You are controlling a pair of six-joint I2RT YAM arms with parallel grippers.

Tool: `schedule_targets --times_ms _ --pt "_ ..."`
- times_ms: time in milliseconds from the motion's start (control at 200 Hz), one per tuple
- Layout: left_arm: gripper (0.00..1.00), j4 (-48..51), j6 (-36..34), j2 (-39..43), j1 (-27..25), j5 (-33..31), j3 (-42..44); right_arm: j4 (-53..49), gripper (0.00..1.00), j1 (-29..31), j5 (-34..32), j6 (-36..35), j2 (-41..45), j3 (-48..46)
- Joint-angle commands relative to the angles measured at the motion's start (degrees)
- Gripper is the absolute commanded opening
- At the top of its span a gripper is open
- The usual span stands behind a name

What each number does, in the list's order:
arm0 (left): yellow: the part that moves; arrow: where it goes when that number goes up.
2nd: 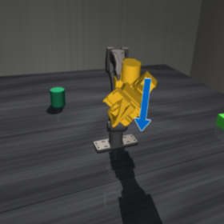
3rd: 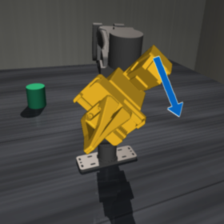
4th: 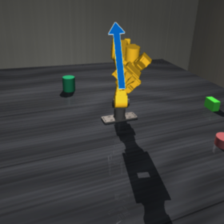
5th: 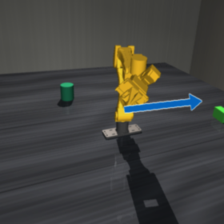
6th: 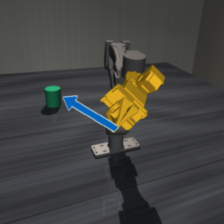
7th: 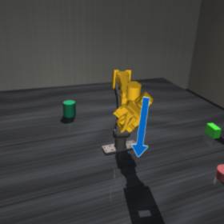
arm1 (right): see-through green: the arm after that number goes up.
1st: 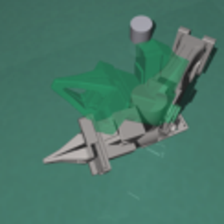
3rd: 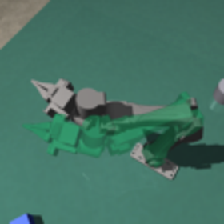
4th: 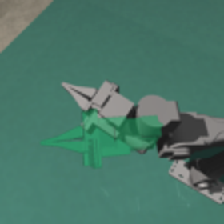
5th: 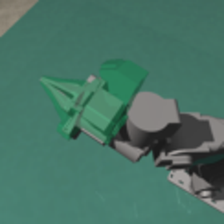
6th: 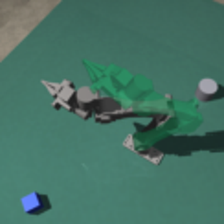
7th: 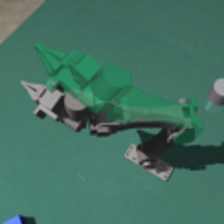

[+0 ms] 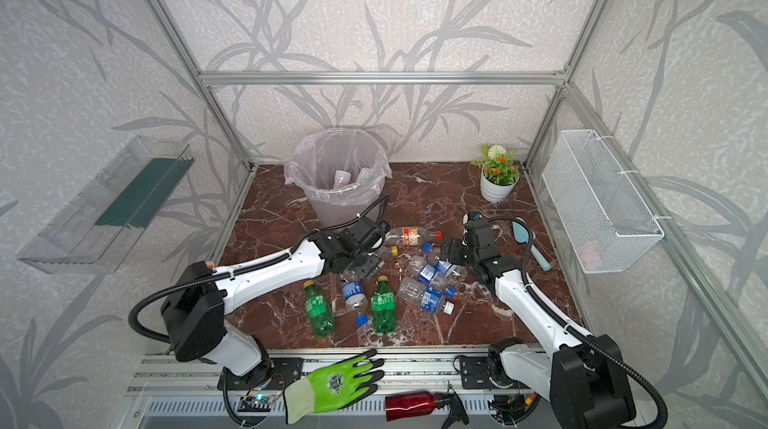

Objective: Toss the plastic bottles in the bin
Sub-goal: 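Grasp the clear orange-labelled yellow-capped bottle with the left gripper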

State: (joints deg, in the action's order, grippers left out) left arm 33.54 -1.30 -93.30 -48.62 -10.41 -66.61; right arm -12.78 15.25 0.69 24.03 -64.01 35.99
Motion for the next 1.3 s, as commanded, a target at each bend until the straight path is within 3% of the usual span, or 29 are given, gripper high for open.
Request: schedule_targets --times_ms 0,355,605,1155,1295 --pt "0.84 2.89 -6.09 -2.55 0.36 1.44 -2.26 1.22 0.96 -0.71 0.97 0.15 1.56 -1.1" --pt "0.83 0.12 -10.07 -7.93 1.49 -1.98 -4.46 3.27 0.96 -2.15 2.65 0.57 0.77 -2.41" --pt "0.73 0.14 -13.23 -11.83 2.78 -1.91 -5.96 4.07 0.96 -2.41 2.39 1.02 0.27 -2.89" --pt "0.73 -0.93 -17.85 -15.91 3.41 -2.24 -6.16 4.6 0.96 -3.64 2.54 1.81 0.97 -3.73" --pt "0.65 -1.21 -18.45 -15.48 3.38 -2.09 -5.92 5.12 0.96 -4.06 2.98 2.4 1.25 -3.92"
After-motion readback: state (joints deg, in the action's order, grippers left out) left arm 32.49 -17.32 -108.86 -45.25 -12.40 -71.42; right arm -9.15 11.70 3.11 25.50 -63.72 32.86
